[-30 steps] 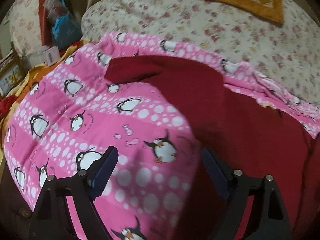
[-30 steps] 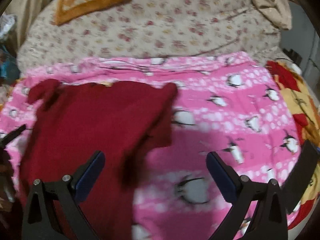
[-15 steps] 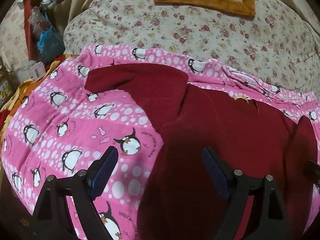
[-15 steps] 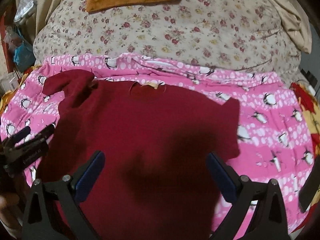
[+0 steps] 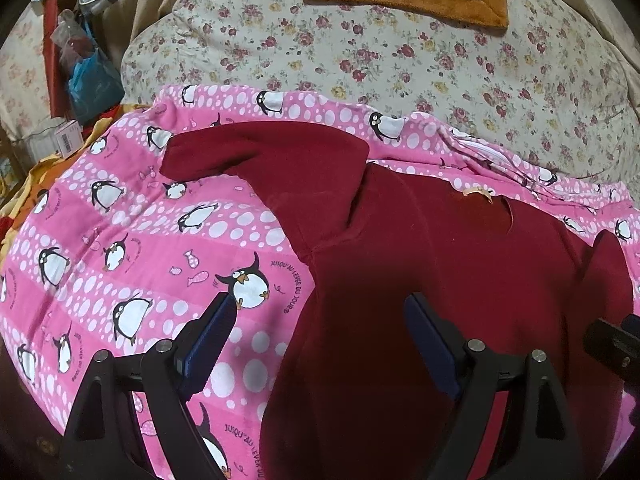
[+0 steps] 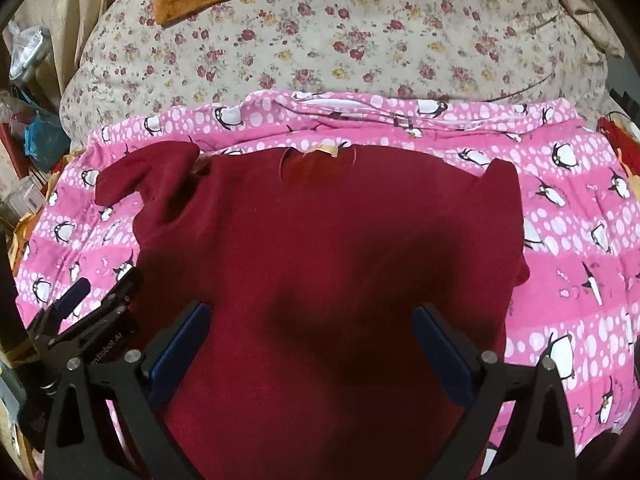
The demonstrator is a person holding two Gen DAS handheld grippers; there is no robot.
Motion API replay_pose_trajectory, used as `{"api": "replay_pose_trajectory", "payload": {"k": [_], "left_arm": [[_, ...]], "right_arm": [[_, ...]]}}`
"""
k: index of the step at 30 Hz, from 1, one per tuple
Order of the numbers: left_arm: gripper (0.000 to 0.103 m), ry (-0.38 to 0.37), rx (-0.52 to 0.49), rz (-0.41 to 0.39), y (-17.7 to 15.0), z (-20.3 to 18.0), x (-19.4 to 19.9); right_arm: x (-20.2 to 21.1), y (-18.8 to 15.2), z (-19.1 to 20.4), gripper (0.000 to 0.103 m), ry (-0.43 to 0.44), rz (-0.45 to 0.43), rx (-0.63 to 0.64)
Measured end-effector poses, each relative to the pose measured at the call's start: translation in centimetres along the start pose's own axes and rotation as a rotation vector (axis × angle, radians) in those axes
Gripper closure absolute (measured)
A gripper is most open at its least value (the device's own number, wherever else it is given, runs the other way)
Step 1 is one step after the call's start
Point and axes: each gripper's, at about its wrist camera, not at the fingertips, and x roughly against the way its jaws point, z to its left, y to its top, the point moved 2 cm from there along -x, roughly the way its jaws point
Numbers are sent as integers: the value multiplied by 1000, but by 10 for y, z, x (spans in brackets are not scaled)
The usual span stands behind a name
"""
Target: Fold small clothes
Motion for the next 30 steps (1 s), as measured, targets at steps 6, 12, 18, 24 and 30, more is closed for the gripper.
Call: {"api": "replay_pose_trajectory", "payload": {"k": [6,12,18,24,30], "left_arm": [[34,-6,0,-1,0,0,-1],[34,-4,-15,-1,0,-5,-4],[34,-6,-20,-5,1,-8,-4],[34,-4,-15,3,1,-8,-5],[34,1,-24,8,0,-9,-8]], "right_arm": [[-4,1,-7,0,-8,-1,-19],[-11,2,-9,0,-22,-1,-19],[-18,1,-11,0,-12,5,-36],[-25,-1,-11,0,-17,10,-41],[-29,-3,-9,0,-22,11,-28]]}}
